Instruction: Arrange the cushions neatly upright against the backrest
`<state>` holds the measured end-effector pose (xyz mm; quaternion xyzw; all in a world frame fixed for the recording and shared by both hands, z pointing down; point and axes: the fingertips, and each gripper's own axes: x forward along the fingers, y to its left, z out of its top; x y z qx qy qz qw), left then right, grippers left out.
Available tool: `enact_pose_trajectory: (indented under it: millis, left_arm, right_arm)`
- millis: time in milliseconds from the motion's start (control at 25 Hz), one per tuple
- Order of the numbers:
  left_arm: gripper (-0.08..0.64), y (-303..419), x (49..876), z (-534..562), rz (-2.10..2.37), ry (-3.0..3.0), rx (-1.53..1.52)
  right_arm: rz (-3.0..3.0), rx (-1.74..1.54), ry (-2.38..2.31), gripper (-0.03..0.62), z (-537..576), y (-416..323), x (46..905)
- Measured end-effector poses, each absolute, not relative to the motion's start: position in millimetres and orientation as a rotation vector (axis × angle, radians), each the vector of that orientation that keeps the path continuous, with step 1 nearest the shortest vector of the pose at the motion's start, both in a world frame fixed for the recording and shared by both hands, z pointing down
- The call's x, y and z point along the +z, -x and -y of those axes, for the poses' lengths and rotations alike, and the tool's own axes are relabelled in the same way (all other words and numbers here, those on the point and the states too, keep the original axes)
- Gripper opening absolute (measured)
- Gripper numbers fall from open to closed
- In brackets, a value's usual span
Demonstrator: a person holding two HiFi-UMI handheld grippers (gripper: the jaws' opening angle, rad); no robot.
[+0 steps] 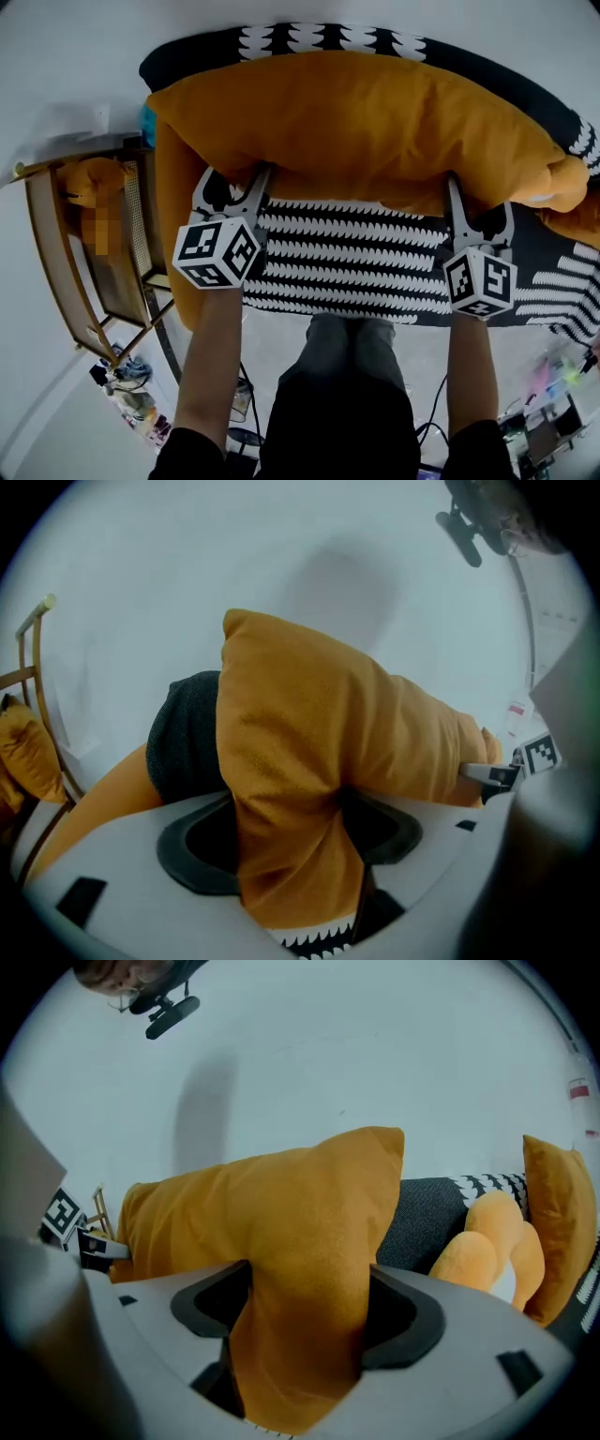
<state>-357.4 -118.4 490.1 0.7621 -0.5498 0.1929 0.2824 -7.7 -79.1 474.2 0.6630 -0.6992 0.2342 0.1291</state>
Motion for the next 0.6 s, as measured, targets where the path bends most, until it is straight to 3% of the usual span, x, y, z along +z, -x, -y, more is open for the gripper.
enact_pose_trajectory:
  millis: [320, 600]
  left_arm:
    - [0.365, 379, 479, 91, 1.589, -1.986, 0.535]
    - [0.364, 370, 452, 16, 1.424, -2.058, 0.6]
  right_arm:
    - [1.983, 0.707, -1.98, 0.388, 58, 4, 467]
    - [2.014, 0.726, -1.879, 0.388, -9, 40, 445]
